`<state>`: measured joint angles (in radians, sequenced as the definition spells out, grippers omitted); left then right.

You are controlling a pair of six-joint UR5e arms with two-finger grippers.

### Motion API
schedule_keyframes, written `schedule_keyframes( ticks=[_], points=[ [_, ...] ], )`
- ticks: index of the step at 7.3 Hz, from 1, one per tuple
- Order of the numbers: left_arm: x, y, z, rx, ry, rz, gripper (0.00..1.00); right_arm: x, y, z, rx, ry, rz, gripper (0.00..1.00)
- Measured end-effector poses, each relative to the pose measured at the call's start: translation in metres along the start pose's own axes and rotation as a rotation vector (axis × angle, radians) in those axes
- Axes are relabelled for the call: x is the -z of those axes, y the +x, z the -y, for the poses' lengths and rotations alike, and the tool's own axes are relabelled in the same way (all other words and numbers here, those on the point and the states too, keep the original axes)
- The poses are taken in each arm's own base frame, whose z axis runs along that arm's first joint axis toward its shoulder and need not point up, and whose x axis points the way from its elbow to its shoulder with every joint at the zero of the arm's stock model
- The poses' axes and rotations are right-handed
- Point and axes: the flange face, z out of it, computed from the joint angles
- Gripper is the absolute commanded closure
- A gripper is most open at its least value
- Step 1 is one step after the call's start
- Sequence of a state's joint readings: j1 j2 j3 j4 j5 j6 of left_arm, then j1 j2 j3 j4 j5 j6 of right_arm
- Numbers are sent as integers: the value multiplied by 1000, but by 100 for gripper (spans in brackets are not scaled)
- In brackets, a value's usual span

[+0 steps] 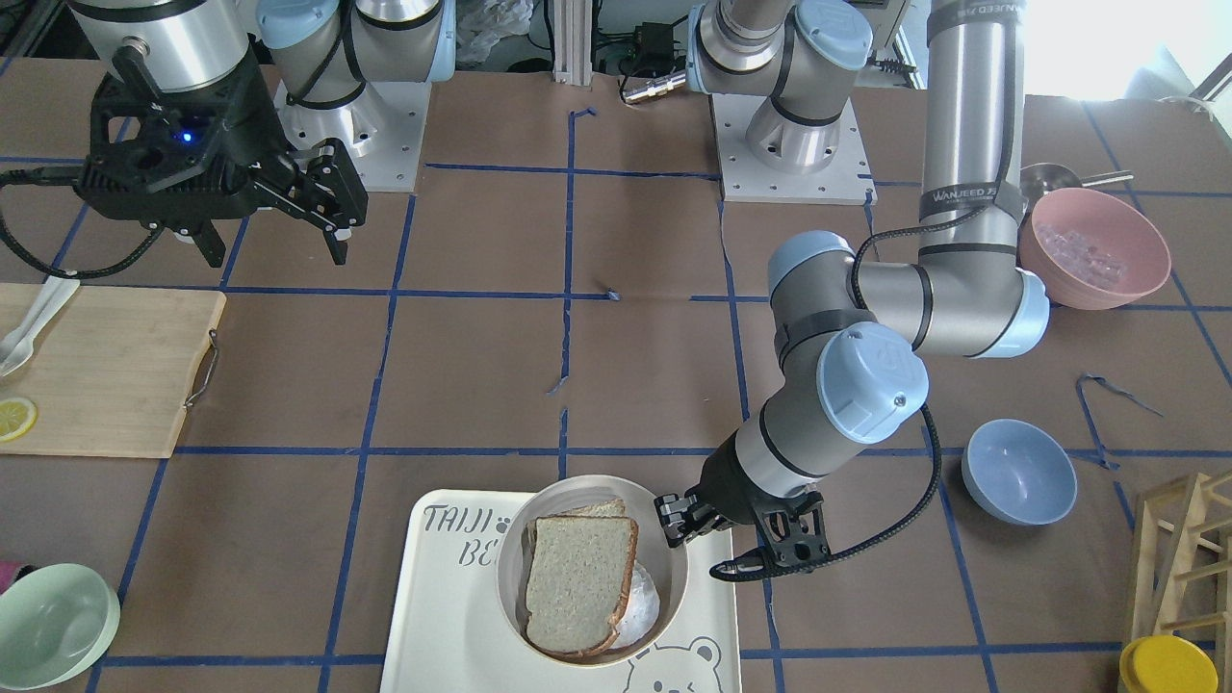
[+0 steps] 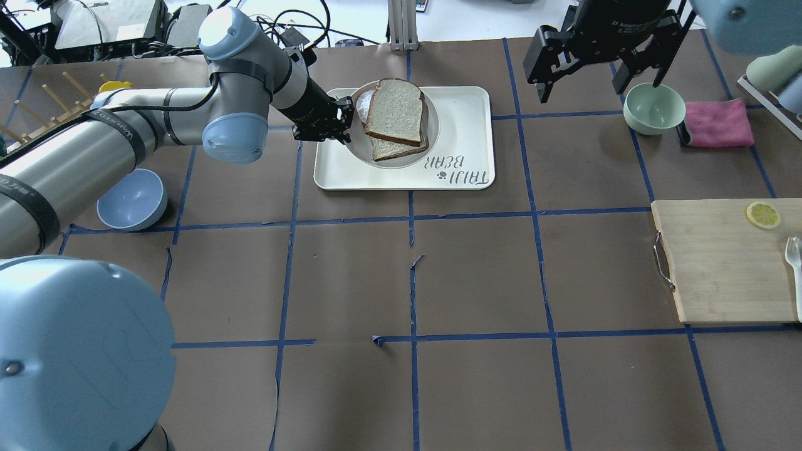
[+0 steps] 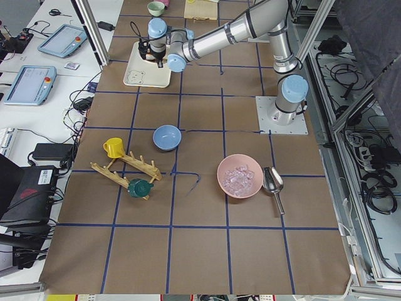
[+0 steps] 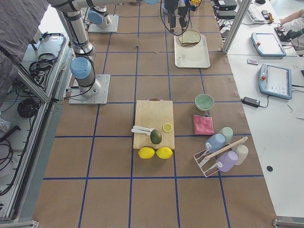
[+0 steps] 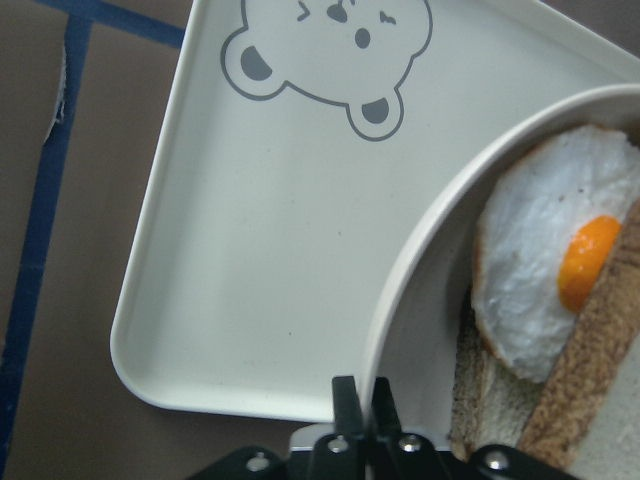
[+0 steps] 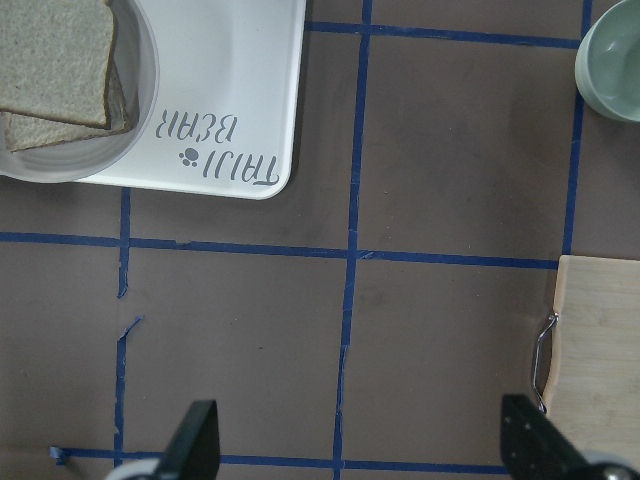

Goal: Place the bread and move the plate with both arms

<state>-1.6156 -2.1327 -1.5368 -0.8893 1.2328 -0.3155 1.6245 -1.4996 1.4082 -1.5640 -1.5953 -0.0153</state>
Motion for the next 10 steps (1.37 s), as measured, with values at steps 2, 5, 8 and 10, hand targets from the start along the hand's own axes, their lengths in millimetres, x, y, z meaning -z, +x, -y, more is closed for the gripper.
schedule_keyframes(
  ticks=[2,5,8,10],
  points=[
    [-30,-6,14,29,-27,8,100,0,0,0,0,0,0,0],
    [-55,-10,13,65,-67,8,0,0,0,0,0,0,0,0],
    [7,11,-4,64,-103,24,0,0,0,-1,0,-2,1,0],
    [93,33,-49,74,-165,60,0,0,0,-1,-1,-4,1,0]
  ],
)
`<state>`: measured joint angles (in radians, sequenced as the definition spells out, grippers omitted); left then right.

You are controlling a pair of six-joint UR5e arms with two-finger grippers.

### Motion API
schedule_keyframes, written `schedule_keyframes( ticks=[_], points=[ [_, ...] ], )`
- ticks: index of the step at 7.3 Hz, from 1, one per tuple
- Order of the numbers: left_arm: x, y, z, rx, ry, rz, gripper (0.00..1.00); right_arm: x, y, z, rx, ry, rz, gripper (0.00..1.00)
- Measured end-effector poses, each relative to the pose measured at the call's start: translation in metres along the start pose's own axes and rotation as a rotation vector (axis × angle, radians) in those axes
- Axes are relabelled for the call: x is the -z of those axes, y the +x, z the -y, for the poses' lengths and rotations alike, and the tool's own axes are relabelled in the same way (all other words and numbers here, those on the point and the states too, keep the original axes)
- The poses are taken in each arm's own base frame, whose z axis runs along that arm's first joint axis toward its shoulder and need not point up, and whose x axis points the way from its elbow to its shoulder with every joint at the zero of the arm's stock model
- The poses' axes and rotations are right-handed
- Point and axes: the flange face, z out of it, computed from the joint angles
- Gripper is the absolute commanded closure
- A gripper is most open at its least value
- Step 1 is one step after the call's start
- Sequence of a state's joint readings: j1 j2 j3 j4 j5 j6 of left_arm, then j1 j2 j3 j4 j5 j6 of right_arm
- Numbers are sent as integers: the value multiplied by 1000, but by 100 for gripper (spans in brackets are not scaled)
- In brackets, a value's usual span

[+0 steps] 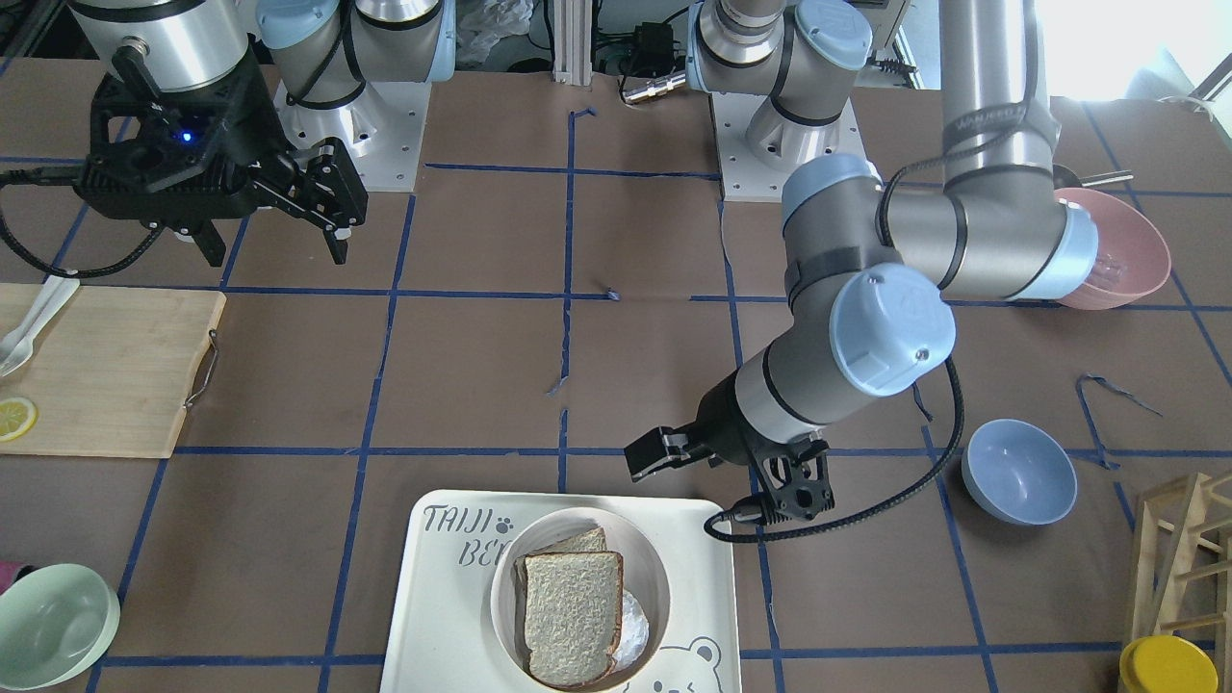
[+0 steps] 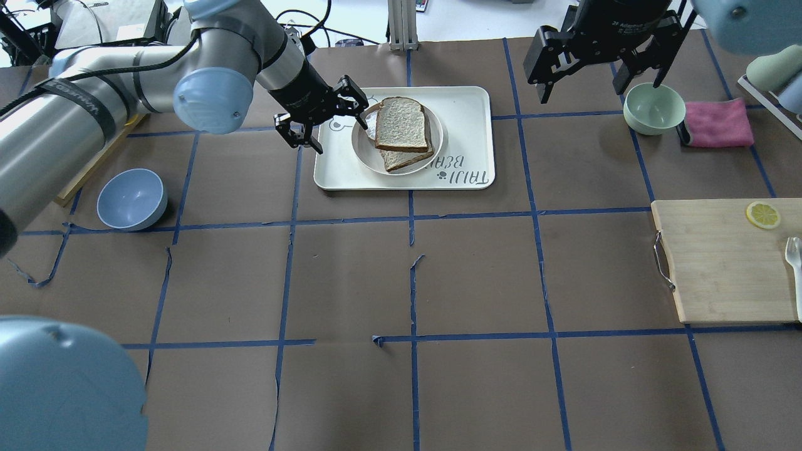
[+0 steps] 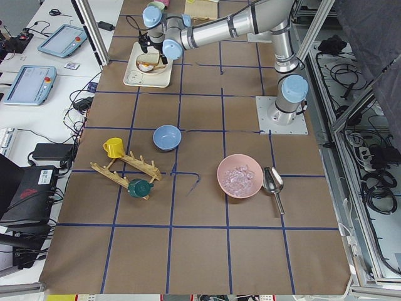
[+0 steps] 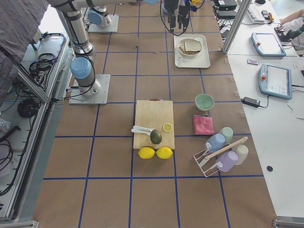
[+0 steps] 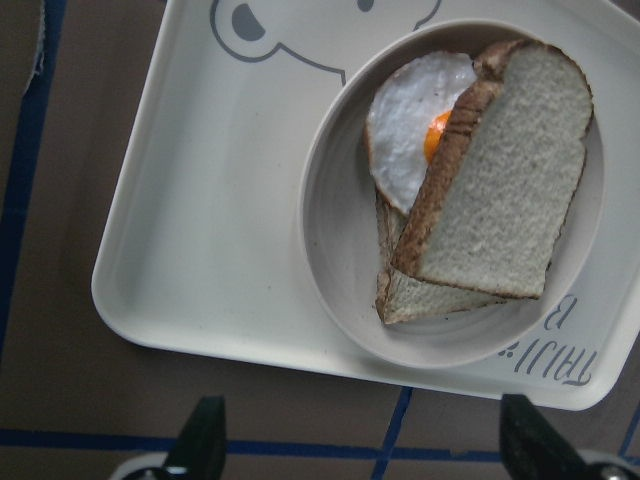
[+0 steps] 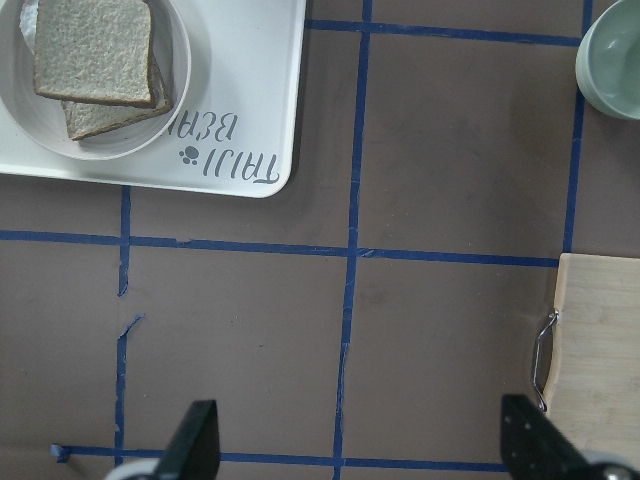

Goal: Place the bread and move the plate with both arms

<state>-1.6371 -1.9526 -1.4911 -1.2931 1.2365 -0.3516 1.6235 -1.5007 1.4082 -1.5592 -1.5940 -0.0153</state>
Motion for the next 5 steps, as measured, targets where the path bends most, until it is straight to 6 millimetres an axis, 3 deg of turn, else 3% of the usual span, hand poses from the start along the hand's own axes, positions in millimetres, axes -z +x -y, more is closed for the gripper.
schedule_keyframes(
  ticks=[3,5],
  points=[
    [98,-4,-99,15,-42,94,0,0,2,1,1,-1,0,0],
    [130,-20,-147,-23,0,177,0,6,4,1,-6,9,1,0]
  ],
)
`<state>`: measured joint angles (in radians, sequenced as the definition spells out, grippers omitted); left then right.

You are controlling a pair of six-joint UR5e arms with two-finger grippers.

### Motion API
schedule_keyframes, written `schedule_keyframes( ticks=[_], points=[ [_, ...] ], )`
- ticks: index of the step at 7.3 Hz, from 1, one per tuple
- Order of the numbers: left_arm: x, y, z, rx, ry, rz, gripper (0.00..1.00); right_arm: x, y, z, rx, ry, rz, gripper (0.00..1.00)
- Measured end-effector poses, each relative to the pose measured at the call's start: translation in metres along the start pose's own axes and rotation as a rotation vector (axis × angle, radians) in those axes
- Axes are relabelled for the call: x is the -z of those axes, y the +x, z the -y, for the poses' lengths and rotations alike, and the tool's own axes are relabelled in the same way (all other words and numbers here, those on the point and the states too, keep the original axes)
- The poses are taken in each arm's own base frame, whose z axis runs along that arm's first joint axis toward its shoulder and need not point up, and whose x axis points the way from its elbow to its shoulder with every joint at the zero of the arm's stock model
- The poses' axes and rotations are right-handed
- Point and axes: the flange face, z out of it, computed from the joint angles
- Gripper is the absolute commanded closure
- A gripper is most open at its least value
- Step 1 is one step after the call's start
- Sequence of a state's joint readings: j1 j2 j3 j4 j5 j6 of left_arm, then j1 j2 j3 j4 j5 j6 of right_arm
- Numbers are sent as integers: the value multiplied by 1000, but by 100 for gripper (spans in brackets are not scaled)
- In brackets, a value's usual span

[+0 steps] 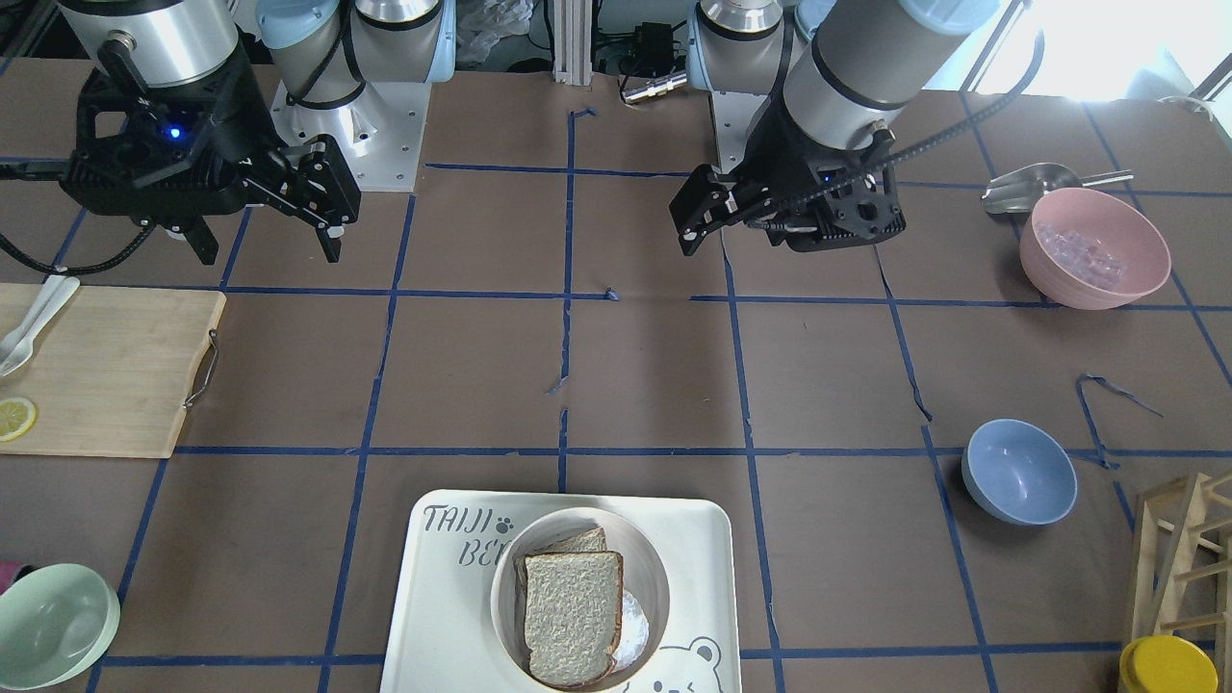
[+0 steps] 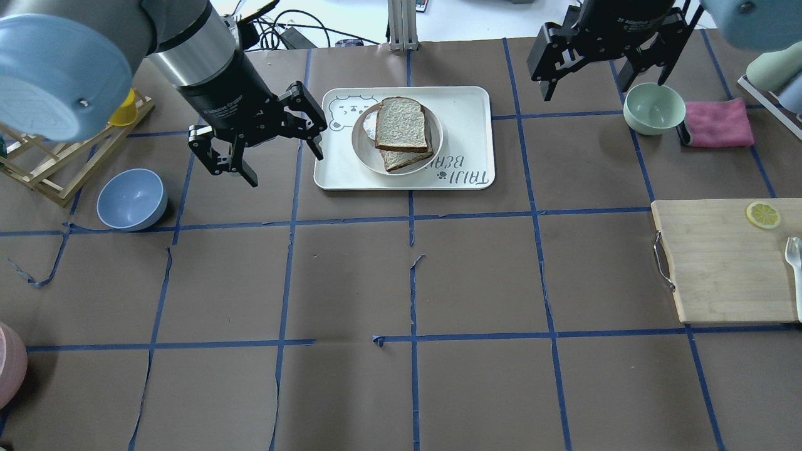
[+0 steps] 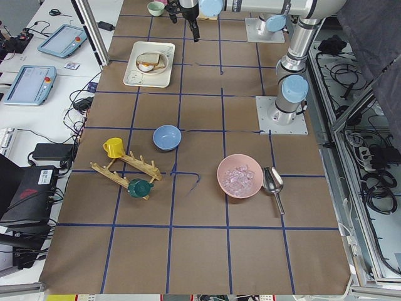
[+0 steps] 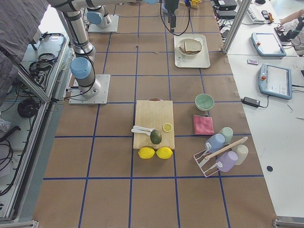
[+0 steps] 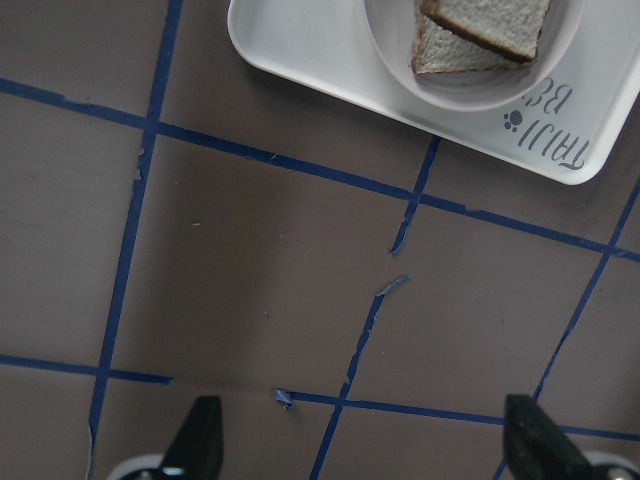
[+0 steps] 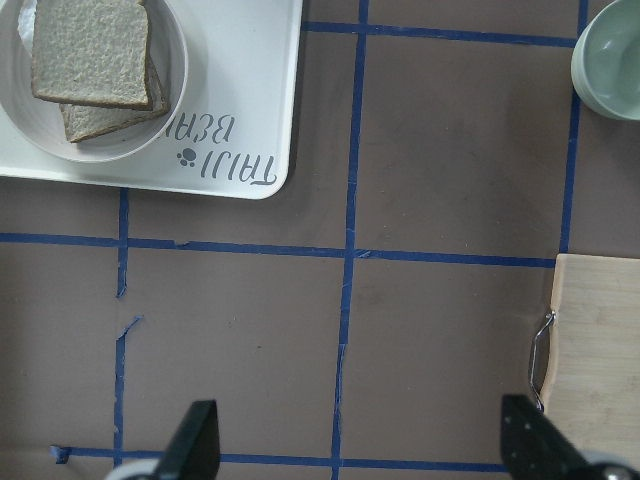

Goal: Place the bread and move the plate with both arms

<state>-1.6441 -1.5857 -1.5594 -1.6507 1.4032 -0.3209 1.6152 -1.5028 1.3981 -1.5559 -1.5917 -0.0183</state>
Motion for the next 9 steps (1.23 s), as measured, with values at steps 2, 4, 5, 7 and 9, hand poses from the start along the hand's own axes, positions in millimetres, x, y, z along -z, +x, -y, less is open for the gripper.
schedule_keyframes(
  ticks=[2,4,5,7,9],
  points=[
    [12,-19,-19,-193,65,103,0,4,0,0,-1,8,-2,0],
    [26,-28,-12,-285,145,158,0,6,0,0,-2,10,-1,0],
    [31,-29,-6,-301,180,175,0,6,0,0,-2,10,2,0],
    [40,-27,3,-300,208,186,0,7,0,0,-2,12,2,0],
    [42,-26,8,-271,208,184,0,6,1,0,-2,11,-4,0]
  ],
)
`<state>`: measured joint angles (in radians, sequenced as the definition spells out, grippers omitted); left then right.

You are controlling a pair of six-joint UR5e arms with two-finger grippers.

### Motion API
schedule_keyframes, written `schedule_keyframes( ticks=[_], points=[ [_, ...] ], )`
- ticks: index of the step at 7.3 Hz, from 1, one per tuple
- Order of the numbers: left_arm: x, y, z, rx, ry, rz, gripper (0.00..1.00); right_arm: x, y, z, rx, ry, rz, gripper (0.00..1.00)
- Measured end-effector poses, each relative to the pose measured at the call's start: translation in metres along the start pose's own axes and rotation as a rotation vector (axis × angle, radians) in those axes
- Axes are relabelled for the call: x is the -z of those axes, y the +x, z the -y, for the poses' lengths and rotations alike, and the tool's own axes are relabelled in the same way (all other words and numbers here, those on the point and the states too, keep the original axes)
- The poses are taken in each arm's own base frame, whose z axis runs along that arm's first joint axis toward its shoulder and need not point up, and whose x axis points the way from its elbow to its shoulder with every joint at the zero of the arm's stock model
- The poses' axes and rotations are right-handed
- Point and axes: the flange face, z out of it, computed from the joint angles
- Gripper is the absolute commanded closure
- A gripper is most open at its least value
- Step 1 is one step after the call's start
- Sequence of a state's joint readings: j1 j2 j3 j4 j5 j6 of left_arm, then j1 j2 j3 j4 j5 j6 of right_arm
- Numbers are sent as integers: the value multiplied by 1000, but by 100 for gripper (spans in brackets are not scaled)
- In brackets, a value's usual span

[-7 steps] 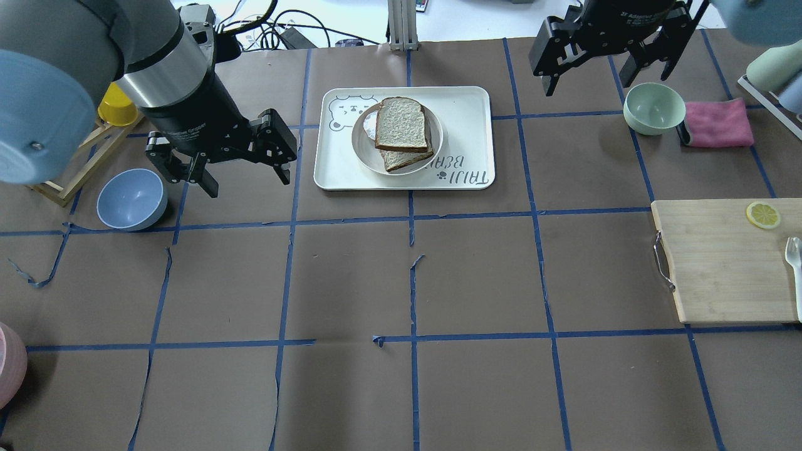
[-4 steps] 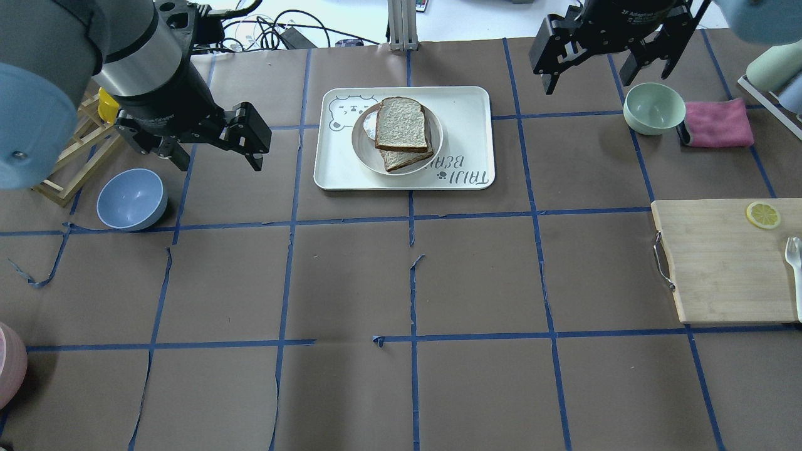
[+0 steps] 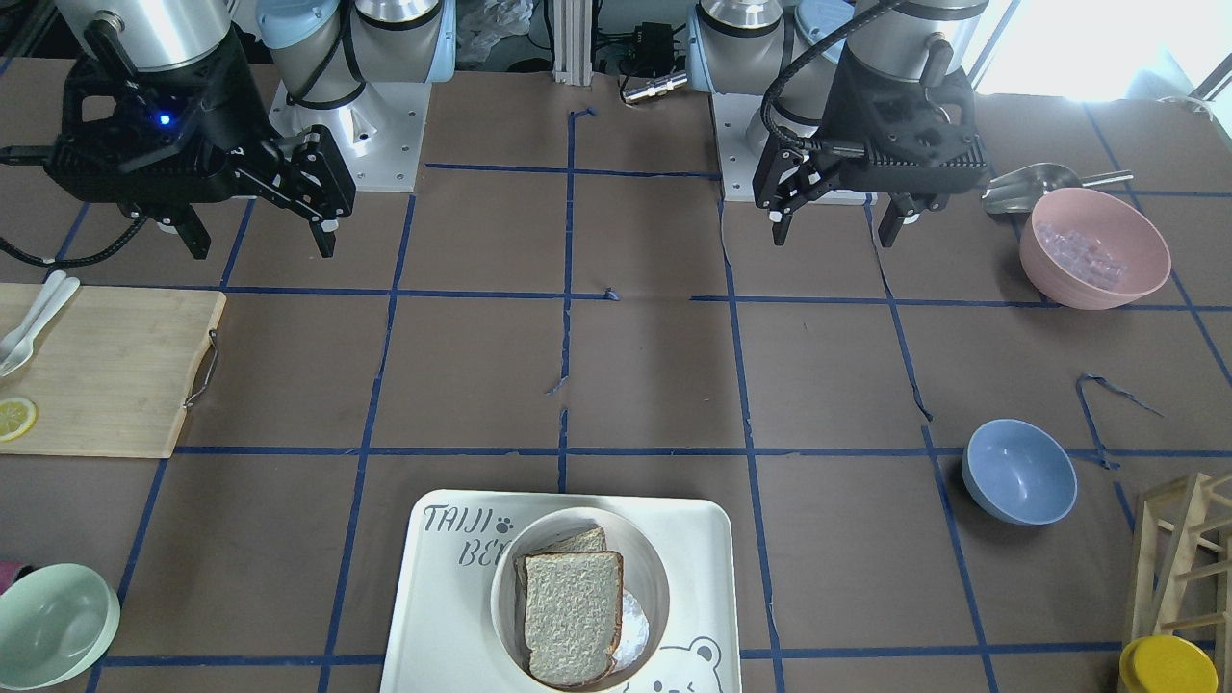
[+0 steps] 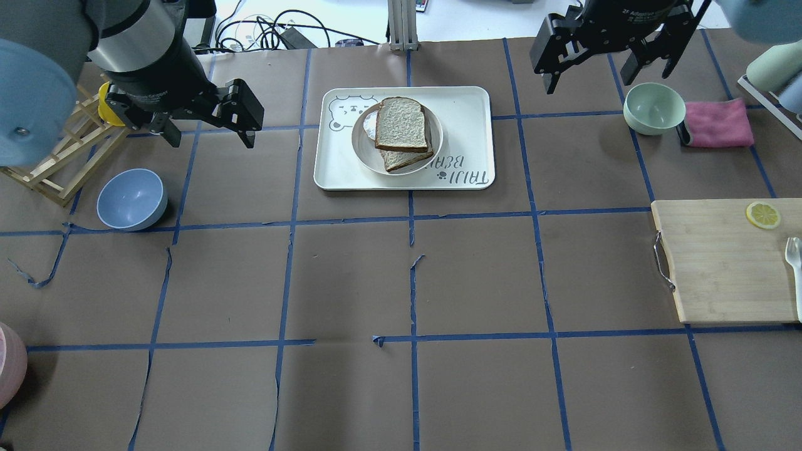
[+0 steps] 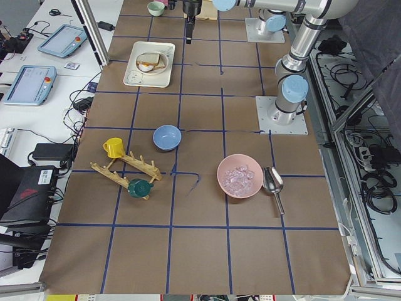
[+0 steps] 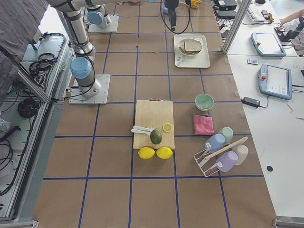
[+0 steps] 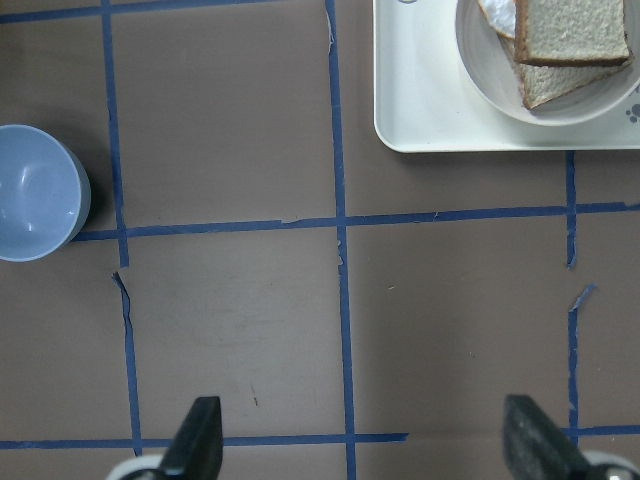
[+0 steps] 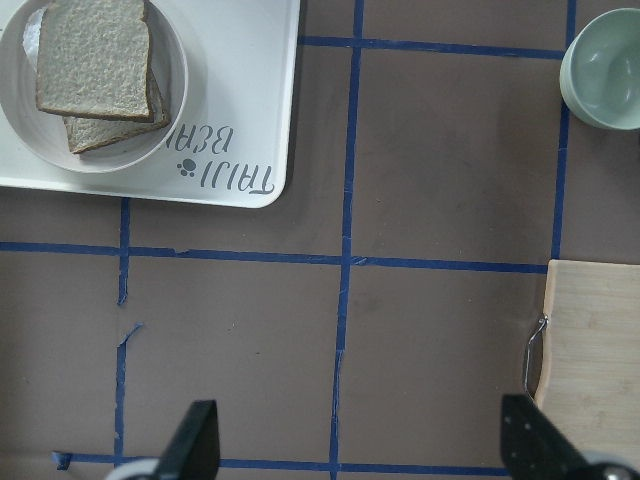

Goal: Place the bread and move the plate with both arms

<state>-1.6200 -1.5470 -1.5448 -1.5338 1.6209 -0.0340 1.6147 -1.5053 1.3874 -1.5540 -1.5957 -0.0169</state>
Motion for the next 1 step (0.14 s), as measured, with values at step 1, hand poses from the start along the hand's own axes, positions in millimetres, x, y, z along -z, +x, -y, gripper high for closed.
schedule_keyframes(
  ticks=[1],
  points=[
    [2,0,3,31,-10,-2,0,0,0,0,0,0,-1,0]
  ],
)
